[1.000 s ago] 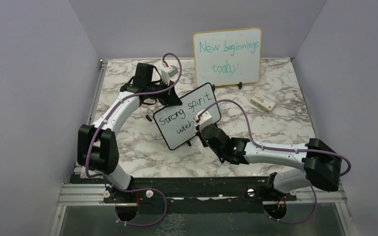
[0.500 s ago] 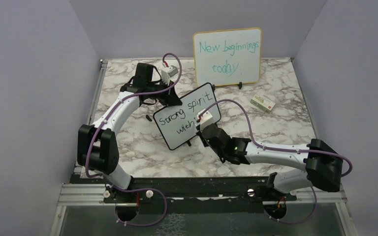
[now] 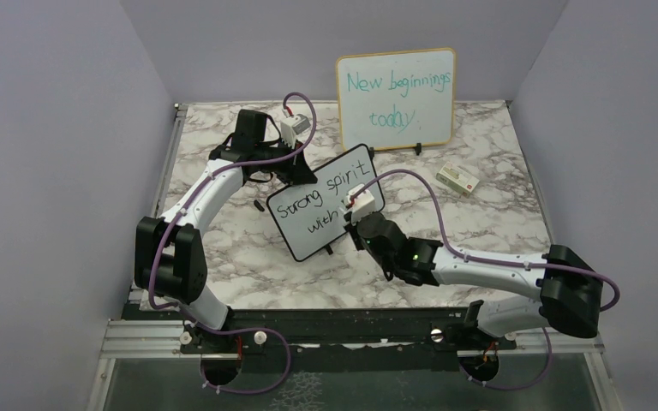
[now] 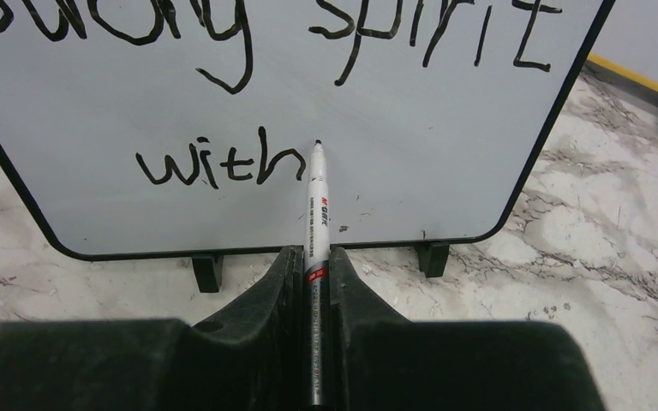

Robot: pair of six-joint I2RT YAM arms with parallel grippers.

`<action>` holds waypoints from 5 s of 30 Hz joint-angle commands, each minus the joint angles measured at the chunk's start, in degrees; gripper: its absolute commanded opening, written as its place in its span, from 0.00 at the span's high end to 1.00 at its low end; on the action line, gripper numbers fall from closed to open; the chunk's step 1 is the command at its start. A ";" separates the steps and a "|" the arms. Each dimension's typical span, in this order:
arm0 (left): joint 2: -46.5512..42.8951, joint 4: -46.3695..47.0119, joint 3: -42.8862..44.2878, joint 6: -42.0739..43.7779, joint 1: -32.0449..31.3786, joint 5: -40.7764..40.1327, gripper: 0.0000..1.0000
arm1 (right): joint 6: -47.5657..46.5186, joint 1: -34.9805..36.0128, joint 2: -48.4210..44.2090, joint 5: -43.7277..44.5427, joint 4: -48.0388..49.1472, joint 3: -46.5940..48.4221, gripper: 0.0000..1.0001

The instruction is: Write a sentence on the whiteboard

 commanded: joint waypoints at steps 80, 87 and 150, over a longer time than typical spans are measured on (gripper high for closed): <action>0.65 -2.81 -1.47 2.21 -0.60 -4.15 1.00 | 1.63 -1.29 1.97 -2.07 0.29 -0.61 1.00; 0.75 -2.81 -1.47 2.21 -0.55 -4.11 1.00 | 2.68 -1.26 1.52 -3.21 -1.80 -0.94 0.99; 0.91 -2.82 -1.39 2.17 -0.60 -3.76 1.00 | 2.56 -2.88 1.12 -3.77 -2.09 -1.60 0.99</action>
